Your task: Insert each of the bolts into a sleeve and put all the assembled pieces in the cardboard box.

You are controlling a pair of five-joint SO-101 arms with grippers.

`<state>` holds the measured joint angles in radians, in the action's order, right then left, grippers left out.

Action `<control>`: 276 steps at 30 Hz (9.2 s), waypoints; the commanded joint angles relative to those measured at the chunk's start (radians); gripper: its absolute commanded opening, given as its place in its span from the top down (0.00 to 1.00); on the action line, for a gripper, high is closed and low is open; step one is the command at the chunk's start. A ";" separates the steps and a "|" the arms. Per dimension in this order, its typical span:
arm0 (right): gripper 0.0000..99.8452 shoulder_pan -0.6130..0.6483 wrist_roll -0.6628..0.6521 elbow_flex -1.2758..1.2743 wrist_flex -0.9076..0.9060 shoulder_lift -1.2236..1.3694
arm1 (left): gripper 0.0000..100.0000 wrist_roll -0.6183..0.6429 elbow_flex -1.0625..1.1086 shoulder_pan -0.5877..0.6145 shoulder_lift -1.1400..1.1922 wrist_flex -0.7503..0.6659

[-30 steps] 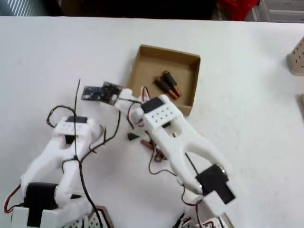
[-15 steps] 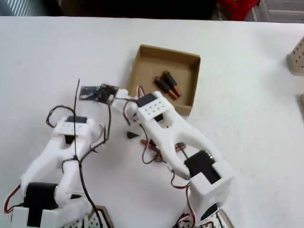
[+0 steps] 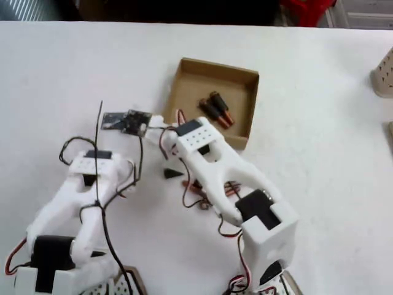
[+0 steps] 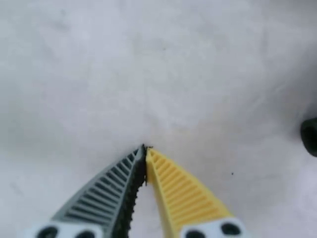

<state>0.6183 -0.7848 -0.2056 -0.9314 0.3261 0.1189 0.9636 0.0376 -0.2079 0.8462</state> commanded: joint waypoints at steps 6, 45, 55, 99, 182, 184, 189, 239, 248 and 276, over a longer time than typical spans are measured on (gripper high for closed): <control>0.86 -0.021 -0.046 0.026 -0.058 -0.008 | 0.97 -0.017 -0.046 0.004 0.001 0.003; 0.98 -0.114 0.048 0.123 -0.111 -0.050 | 0.97 -0.017 -0.046 0.005 0.001 0.003; 0.98 -0.243 0.192 0.118 -0.285 -0.291 | 0.97 -0.017 -0.046 0.005 0.001 0.002; 0.98 -0.865 0.281 -0.322 -0.315 -0.633 | 0.98 0.098 -0.394 -0.823 0.073 0.063; 0.98 -0.748 0.279 -0.402 -0.211 -0.634 | 0.79 0.575 -0.506 -0.664 0.269 -0.239; 0.98 -0.742 0.279 -0.405 -0.211 -0.639 | 0.79 0.578 -0.489 -0.657 0.315 -0.310; 0.98 -0.743 0.279 -0.405 -0.211 -0.641 | 0.79 0.615 -0.628 -0.656 0.475 -0.239; 0.98 -0.539 0.434 -0.433 -0.288 -0.642 | 0.98 0.336 -0.687 -0.621 0.440 0.126; 0.98 -0.453 0.592 -0.427 -0.288 -0.644 | 0.98 0.284 -0.543 -0.447 0.280 0.041; 0.98 -0.188 0.838 -0.657 0.071 -0.995 | 0.98 0.284 -0.284 -0.131 -0.068 -0.196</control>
<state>0.3790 0.0453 -0.8700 -0.9114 -0.6329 0.4120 0.6874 -0.1235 -0.2186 0.7004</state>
